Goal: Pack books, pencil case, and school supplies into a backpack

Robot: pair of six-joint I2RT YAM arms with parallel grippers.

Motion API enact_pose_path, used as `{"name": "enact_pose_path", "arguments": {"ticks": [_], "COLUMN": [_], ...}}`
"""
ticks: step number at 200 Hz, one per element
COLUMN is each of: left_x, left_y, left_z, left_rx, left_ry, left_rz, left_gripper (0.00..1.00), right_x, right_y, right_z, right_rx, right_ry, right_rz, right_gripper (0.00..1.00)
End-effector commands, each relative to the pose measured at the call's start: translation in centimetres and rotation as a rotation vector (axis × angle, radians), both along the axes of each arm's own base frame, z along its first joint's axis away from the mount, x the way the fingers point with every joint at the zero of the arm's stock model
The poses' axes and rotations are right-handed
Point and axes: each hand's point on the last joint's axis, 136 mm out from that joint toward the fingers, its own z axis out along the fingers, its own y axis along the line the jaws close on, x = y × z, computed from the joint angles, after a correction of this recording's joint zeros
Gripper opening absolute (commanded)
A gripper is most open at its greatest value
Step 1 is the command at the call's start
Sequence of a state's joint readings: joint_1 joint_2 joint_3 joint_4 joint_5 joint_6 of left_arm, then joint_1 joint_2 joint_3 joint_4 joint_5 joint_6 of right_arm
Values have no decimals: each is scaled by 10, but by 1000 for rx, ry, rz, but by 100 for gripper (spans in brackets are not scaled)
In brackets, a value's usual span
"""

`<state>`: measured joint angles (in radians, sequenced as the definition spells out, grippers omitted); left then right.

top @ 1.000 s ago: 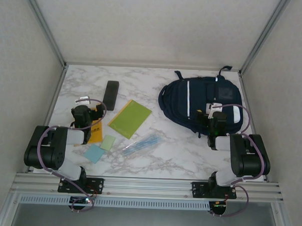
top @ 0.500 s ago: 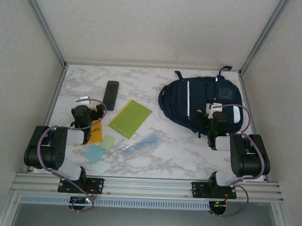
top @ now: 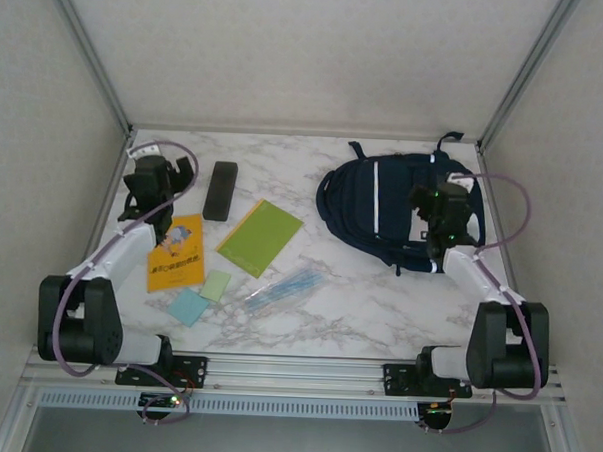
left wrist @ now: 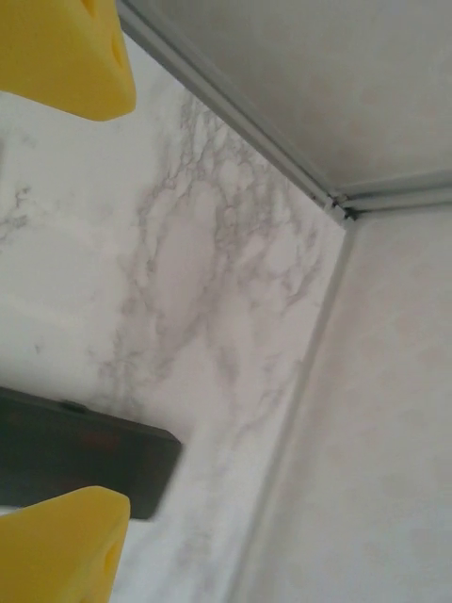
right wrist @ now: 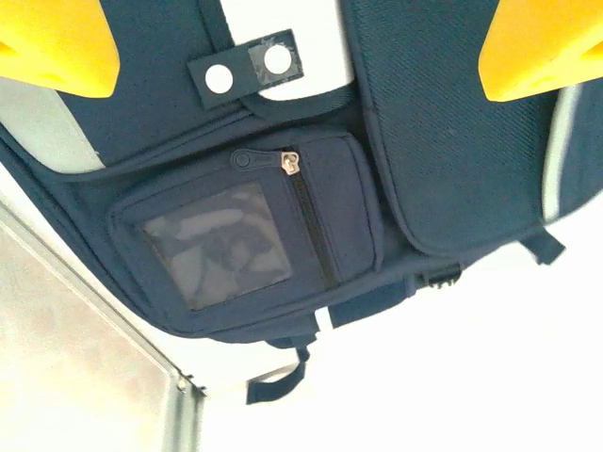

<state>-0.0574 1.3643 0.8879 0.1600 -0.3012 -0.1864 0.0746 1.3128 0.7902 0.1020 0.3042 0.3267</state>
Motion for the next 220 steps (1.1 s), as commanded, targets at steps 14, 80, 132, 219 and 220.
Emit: {"name": "enact_pose_path", "arguments": {"ticks": [14,80,132,219,220], "left_x": [-22,-34,-67,-81,-82], "left_y": [-24,-182,-292,-348,-349], "left_z": [-23,-60,-83,-83,-82], "left_rx": [-242,-504,-546,-535,-537], "left_ry": [158,261,376,448,448], "left_rz": [67,-176,-394,-622,-628], "left_gripper": [100,100,100,90,90], "right_x": [-54,-88,-112,-92,-91], "right_y": [12,27,32,13,14], "right_z": [-32,-69,-88,-128,-129], "right_rx": [243,556,768,865,866], "right_ry": [290,491,481,387,388], "right_rz": [-87,-55,-168,-330,-329], "right_gripper": [99,99,97,81,81]}}
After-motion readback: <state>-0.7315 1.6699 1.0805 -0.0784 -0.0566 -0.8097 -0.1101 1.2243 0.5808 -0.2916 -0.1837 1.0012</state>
